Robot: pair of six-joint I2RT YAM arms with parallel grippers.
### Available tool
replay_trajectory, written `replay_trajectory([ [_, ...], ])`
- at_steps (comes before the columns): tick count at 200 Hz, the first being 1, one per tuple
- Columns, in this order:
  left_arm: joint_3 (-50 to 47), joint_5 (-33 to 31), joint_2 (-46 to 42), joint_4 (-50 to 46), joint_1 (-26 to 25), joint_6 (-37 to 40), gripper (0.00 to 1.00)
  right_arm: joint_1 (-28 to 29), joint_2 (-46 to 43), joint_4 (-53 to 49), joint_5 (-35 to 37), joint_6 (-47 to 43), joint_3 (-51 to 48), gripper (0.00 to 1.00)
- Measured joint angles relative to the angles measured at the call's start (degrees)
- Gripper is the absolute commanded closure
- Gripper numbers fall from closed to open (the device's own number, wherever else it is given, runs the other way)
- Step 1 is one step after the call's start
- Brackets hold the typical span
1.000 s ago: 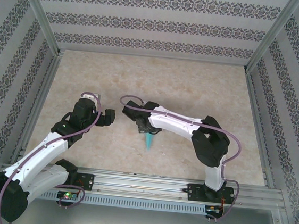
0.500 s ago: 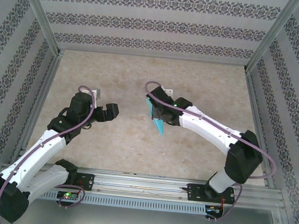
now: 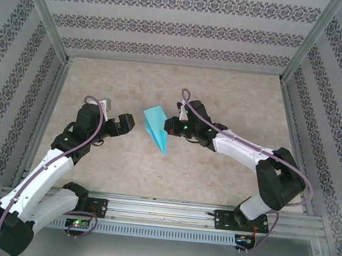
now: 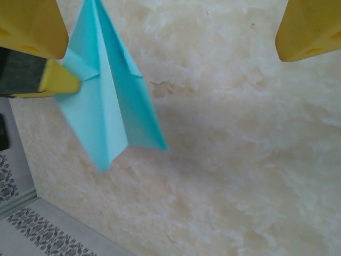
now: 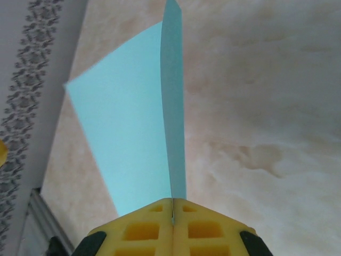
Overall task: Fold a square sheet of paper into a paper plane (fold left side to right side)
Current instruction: Place the paper plane at the center of the table.
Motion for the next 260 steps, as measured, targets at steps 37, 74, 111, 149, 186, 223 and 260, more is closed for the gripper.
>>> replay_trajectory([
  [37,0.31,0.17,-0.79,0.07,0.0,0.0,0.01,-0.04,5.53,8.22,-5.05,3.82,-2.03,1.0],
  [74,-0.42,1.25,-0.55,2.54,0.15,-0.13,0.02,-1.09,9.22,11.87,-5.99,5.27,-4.26,1.0],
  [111,-1.46,3.45,2.95,5.25,0.35,-0.46,0.04,-2.27,11.06,11.93,-5.31,5.4,-7.1,1.0],
  [149,-2.54,5.51,5.86,7.8,0.35,-1.42,0.08,-2.38,11.23,11.52,-3.69,5.29,-8.96,0.95],
  [186,-2.67,8.87,10.34,10.16,0.35,-2.58,0.15,-2.38,11.21,11.19,-2.58,4.9,-9.01,0.9],
  [223,-2.67,11.76,14.43,11.45,0.35,-3.04,0.18,-2.38,11.08,9.99,-1.86,4.48,-9.01,0.85],
  [260,-2.67,14.21,19.61,11.98,0.35,-3.45,0.21,-2.36,10.43,8.5,-1.36,3.43,-9.07,0.78],
])
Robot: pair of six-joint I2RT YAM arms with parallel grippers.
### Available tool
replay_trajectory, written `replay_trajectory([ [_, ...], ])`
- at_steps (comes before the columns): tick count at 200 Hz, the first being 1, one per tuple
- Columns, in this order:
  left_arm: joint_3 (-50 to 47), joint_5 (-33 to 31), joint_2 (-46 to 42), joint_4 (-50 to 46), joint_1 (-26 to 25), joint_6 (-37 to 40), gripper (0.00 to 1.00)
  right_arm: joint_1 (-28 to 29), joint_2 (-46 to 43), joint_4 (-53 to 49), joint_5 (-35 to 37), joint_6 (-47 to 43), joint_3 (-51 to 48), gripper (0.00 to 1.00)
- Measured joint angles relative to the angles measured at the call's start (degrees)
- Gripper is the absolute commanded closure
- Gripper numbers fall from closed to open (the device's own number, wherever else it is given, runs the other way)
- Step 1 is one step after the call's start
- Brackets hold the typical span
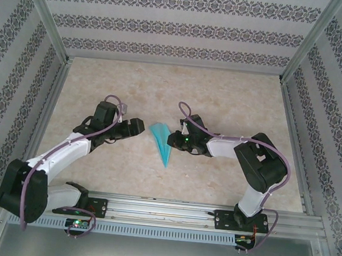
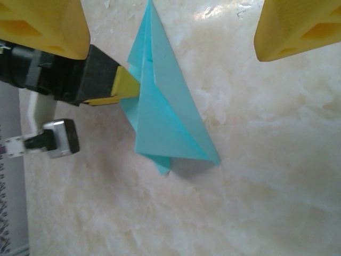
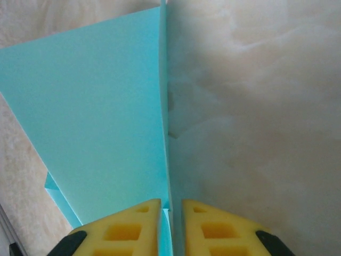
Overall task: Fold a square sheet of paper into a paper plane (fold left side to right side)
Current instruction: Place the paper plane at the center of the table, then move the paper plane to the center of the table.
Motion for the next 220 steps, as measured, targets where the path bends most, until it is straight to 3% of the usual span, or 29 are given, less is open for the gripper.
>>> replay_trajectory([
  [58,0.0,2.93,4.17,1.05,0.0,-0.55,0.21,0.0,-5.57,-8.22,3.72,-4.09,0.02,0.56],
  [101,-1.2,1.46,0.98,1.25,0.0,-0.09,0.2,0.59,-11.43,-25.33,7.89,-11.89,7.45,0.45],
  [150,-1.57,-2.29,-4.81,0.52,0.07,2.69,0.18,5.29,-10.12,-39.6,8.63,-16.87,19.17,0.37],
  [220,-1.92,-3.39,-5.44,-1.73,0.66,4.28,0.17,8.0,0.48,-46.4,8.74,-17.86,24.63,0.37],
])
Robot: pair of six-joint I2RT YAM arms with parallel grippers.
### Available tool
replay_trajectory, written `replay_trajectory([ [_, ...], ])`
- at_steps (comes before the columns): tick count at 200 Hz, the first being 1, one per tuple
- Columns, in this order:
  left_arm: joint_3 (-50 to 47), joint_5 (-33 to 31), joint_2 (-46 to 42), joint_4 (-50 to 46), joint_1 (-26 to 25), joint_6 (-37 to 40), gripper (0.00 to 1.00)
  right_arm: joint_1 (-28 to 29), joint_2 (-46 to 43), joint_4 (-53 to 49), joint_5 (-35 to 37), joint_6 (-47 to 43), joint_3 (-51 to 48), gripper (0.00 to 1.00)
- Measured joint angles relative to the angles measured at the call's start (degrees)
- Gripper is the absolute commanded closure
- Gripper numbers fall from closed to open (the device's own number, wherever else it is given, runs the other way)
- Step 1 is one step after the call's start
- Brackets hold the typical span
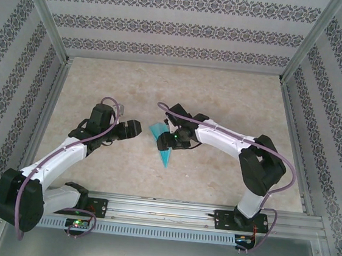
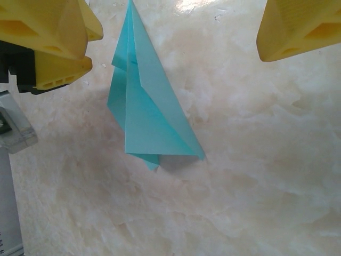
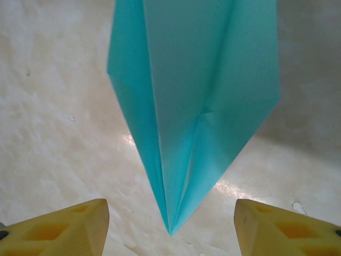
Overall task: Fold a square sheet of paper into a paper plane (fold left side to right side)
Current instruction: Move the paper plane to the center of the table.
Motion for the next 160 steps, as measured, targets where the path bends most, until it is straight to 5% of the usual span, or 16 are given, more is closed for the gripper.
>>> replay_trajectory([
  [160,0.0,0.0,0.33,-0.28,0.11,0.17,0.16,0.02,7.34,-1.9,-0.11,-0.02,6.01,0.52],
])
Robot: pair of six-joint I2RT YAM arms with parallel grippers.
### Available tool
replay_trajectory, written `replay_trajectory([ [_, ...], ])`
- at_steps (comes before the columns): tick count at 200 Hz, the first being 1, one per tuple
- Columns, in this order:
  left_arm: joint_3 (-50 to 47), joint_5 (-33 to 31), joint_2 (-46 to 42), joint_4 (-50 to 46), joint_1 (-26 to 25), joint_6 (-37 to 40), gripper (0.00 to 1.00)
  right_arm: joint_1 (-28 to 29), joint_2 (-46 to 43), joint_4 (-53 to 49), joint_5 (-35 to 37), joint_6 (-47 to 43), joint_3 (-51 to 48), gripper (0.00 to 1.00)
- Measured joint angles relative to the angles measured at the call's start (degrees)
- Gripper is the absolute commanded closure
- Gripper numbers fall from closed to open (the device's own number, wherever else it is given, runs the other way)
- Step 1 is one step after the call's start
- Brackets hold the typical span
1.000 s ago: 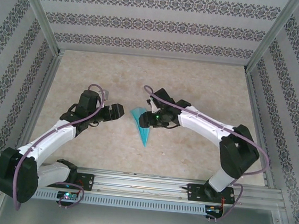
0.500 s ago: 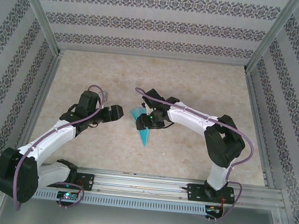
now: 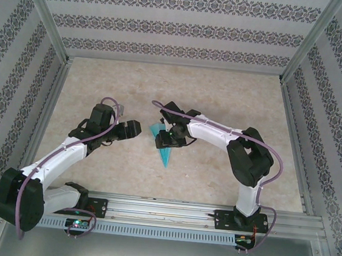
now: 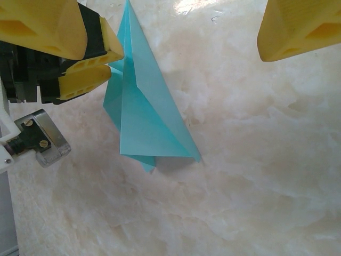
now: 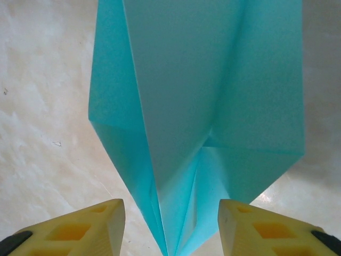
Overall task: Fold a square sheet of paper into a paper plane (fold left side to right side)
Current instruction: Move the paper plane to the center of the table.
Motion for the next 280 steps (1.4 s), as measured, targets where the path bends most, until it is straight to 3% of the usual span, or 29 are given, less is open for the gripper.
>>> replay_trajectory([
  [104,0.0,0.02,0.24,0.0,0.0,0.0,0.16,0.13,2.6,-0.63,-0.13,0.04,0.5,0.64],
  [280,0.0,0.02,0.24,0.0,0.35,0.0,0.16,2.62,5.86,-1.16,1.14,1.62,1.36,0.75],
])
